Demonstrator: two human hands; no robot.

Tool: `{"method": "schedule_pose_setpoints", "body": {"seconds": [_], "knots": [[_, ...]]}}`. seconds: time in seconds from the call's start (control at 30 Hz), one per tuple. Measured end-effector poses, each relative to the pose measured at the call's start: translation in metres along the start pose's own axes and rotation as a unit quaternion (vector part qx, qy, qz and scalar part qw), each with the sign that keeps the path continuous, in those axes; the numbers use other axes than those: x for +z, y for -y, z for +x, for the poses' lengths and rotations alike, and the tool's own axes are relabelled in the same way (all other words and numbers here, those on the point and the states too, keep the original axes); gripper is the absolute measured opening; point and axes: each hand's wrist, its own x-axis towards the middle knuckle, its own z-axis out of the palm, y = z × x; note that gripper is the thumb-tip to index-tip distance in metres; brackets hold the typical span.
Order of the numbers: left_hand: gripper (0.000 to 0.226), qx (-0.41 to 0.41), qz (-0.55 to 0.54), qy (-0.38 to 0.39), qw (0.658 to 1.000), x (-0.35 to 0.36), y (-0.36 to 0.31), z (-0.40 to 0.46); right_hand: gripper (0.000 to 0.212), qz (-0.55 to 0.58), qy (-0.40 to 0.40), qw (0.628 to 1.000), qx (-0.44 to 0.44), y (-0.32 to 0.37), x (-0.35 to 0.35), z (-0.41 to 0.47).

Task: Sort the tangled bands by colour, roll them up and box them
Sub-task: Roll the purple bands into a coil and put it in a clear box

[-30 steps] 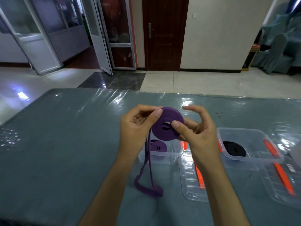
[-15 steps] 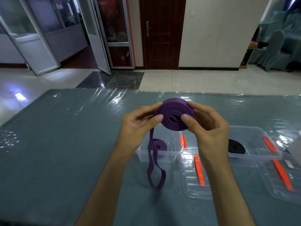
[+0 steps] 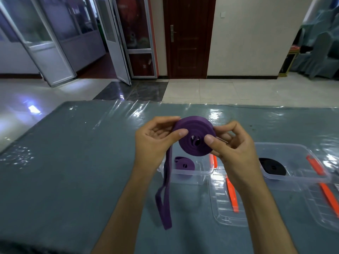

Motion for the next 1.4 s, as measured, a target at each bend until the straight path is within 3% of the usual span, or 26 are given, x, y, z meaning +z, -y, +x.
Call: {"method": "schedule_pose_setpoints", "body": {"seconds": [0.13, 0.27, 0.43, 0.57, 0.63, 0.8, 0.9, 0.97, 1.13, 1.2, 1.3, 1.4], "knots": [[0.022, 0.0, -0.034, 0.019, 0.999, -0.003, 0.005, -0.003, 0.03, -0.029, 0.015, 0.999, -0.025, 0.001, 0.001, 0.002], [0.037, -0.061, -0.031, 0.088, 0.994, -0.011, 0.005, -0.002, 0.026, -0.02, -0.006, 0.999, -0.05, 0.0, -0.002, 0.002], [0.029, -0.038, -0.035, 0.025, 0.998, -0.007, 0.008, -0.004, 0.026, -0.049, 0.034, 0.998, -0.027, -0.001, -0.004, 0.005], [0.037, -0.073, -0.048, 0.064, 0.994, -0.003, 0.011, -0.007, 0.035, -0.049, -0.016, 0.995, -0.089, -0.001, -0.003, 0.004], [0.042, -0.073, -0.045, 0.079, 0.993, -0.003, 0.01, -0.006, 0.025, -0.037, -0.035, 0.996, -0.079, -0.005, -0.003, 0.003], [0.031, -0.033, -0.031, -0.007, 0.999, 0.003, 0.011, -0.008, 0.029, -0.057, 0.015, 0.998, -0.024, -0.006, -0.01, 0.002], [0.034, -0.054, -0.039, 0.036, 0.997, 0.004, 0.013, -0.01, 0.04, -0.061, -0.008, 0.996, -0.068, -0.002, -0.011, 0.001], [0.039, -0.061, -0.029, 0.069, 0.995, 0.0, 0.012, -0.008, 0.034, -0.075, -0.007, 0.995, -0.07, -0.001, -0.016, 0.001], [0.024, 0.012, -0.016, 0.032, 0.999, 0.004, 0.014, -0.008, 0.035, -0.087, 0.065, 0.994, -0.002, 0.007, -0.026, 0.004], [0.023, 0.002, -0.038, 0.027, 0.999, 0.011, 0.016, -0.009, 0.041, -0.071, 0.046, 0.996, -0.037, 0.011, -0.025, 0.004], [0.029, -0.027, -0.041, 0.06, 0.997, 0.014, 0.012, -0.006, 0.028, -0.071, 0.007, 0.995, -0.07, 0.009, -0.028, 0.003], [0.025, 0.0, -0.014, 0.06, 0.998, 0.017, 0.01, -0.004, 0.035, -0.08, 0.046, 0.996, -0.001, 0.004, -0.031, 0.002]]}}
